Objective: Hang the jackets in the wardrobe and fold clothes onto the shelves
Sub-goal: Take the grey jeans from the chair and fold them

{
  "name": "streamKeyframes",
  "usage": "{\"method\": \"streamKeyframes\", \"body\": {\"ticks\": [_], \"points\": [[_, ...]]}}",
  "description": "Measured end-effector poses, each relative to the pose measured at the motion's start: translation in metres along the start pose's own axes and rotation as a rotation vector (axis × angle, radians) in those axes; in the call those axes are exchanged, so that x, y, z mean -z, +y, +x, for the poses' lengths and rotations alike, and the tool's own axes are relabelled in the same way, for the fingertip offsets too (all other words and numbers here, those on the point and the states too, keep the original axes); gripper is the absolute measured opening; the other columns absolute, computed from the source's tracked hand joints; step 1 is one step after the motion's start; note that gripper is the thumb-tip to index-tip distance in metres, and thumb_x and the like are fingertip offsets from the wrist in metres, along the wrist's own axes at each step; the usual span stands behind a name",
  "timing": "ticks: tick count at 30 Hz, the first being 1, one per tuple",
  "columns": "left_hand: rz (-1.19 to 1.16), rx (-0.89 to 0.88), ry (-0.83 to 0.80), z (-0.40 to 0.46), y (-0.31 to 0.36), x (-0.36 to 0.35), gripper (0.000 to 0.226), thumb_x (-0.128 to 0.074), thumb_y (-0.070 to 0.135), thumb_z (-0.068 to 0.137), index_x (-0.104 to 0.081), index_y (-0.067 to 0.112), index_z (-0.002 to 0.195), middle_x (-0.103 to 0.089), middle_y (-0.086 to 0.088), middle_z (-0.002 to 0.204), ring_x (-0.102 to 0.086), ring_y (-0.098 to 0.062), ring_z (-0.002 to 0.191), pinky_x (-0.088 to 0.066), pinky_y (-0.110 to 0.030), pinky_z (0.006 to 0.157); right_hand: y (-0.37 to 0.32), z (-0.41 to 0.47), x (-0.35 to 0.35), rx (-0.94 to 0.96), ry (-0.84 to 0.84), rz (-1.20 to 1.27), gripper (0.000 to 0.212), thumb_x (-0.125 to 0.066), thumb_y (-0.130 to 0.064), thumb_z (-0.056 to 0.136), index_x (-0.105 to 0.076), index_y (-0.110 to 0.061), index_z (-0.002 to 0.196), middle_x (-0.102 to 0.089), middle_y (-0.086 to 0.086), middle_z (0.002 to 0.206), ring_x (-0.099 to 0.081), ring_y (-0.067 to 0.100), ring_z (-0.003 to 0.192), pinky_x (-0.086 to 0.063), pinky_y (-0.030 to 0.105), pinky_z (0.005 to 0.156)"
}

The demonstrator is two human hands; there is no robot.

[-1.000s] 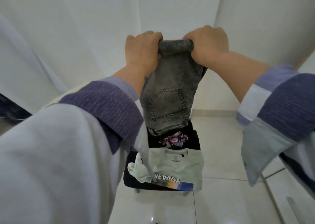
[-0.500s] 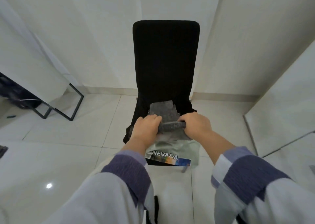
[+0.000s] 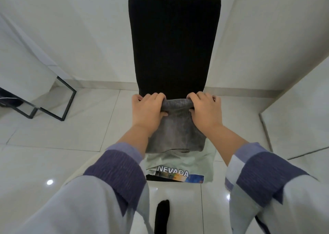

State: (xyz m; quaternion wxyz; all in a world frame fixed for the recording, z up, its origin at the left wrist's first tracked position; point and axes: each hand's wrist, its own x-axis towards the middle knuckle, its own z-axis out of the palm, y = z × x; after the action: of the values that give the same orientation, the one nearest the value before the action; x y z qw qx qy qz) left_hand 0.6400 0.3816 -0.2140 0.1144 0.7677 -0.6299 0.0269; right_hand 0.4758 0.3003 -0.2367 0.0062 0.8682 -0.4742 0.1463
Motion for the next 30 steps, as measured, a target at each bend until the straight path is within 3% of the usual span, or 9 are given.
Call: {"method": "streamKeyframes", "body": {"ticks": [3,5,7,10,16,21,23,26,30], "points": [[0.040,0.046,-0.004,0.032,-0.013,-0.040,0.039,-0.056,0.039,0.090,-0.042,0.031,0.126,-0.055,0.007,0.125,-0.048,-0.017,0.118,-0.017,-0.038,0.105,0.006,0.027,-0.046,-0.052,0.009,-0.009,0.048,-0.061,-0.020,0.087,-0.046,-0.025,0.132,-0.052,0.006,0.126,-0.045,0.027,0.120,-0.028,0.041,0.105],[0.141,0.088,-0.026,0.042,-0.019,-0.078,0.068,-0.049,0.042,0.093,-0.014,0.024,0.148,-0.025,-0.001,0.154,-0.017,-0.022,0.145,-0.003,-0.047,0.115,0.007,0.035,-0.084,-0.142,-0.073,-0.030,0.066,-0.057,-0.030,0.090,-0.026,-0.026,0.147,-0.034,0.013,0.148,-0.026,0.030,0.140,-0.014,0.047,0.115],[0.244,0.083,-0.142,0.036,-0.020,-0.122,0.083,-0.035,0.050,0.096,0.019,0.018,0.148,0.014,-0.004,0.160,0.015,-0.024,0.147,0.010,-0.054,0.114,0.005,0.028,-0.129,-0.204,-0.263,-0.054,0.070,-0.037,-0.044,0.097,0.003,-0.028,0.152,-0.002,0.009,0.161,0.003,0.027,0.148,0.002,0.055,0.116],[0.153,0.154,-0.379,0.017,-0.028,-0.184,0.075,-0.015,0.059,0.095,0.023,0.021,0.147,0.027,-0.005,0.156,0.025,-0.023,0.144,0.012,-0.058,0.114,0.006,0.004,-0.189,-0.229,-0.513,-0.022,0.060,-0.008,-0.052,0.098,0.018,-0.032,0.148,0.019,0.001,0.160,0.020,0.023,0.146,0.005,0.060,0.115],[0.028,0.241,-0.491,0.000,-0.045,-0.244,0.074,-0.013,0.064,0.091,0.012,0.029,0.151,0.017,0.003,0.160,0.015,-0.017,0.147,-0.001,-0.058,0.116,0.010,-0.016,-0.239,-0.219,-0.456,0.040,0.064,0.000,-0.055,0.090,-0.002,-0.037,0.151,0.007,-0.001,0.161,0.011,0.025,0.148,-0.003,0.058,0.117],[-0.068,0.262,-0.482,0.002,-0.048,-0.244,0.073,-0.021,0.065,0.090,0.000,0.033,0.152,0.007,0.007,0.161,0.004,-0.016,0.148,-0.013,-0.057,0.116,0.012,-0.011,-0.235,-0.199,-0.517,0.029,0.057,-0.012,-0.052,0.098,0.001,-0.036,0.151,0.013,-0.002,0.161,0.017,0.024,0.147,0.000,0.057,0.117],[-0.109,0.327,-0.448,-0.006,-0.044,-0.235,0.074,-0.026,0.066,0.089,-0.007,0.031,0.152,-0.003,0.006,0.160,-0.009,-0.023,0.147,-0.027,-0.055,0.109,0.014,-0.014,-0.225,-0.173,-0.538,0.029,0.055,-0.013,-0.048,0.100,0.002,-0.035,0.151,0.013,-0.001,0.161,0.015,0.024,0.147,0.000,0.056,0.117],[-0.112,0.600,-0.396,-0.022,-0.040,-0.218,0.081,-0.029,0.067,0.088,-0.017,0.015,0.148,-0.029,-0.009,0.147,-0.040,-0.034,0.124,-0.043,-0.049,0.088,0.017,-0.030,-0.205,-0.240,-0.495,0.006,0.054,-0.024,-0.043,0.101,-0.009,-0.033,0.151,-0.005,0.007,0.159,-0.011,0.032,0.144,-0.024,0.050,0.111],[-0.027,0.698,-0.473,-0.046,-0.039,-0.191,0.072,-0.028,0.066,0.089,-0.035,0.008,0.132,-0.043,-0.011,0.129,-0.042,-0.033,0.116,-0.044,-0.049,0.079,0.018,-0.062,-0.180,-0.632,-0.574,0.232,0.056,-0.035,-0.049,0.097,-0.016,-0.028,0.145,-0.039,0.017,0.135,-0.051,0.038,0.110,-0.045,0.043,0.080]]}}
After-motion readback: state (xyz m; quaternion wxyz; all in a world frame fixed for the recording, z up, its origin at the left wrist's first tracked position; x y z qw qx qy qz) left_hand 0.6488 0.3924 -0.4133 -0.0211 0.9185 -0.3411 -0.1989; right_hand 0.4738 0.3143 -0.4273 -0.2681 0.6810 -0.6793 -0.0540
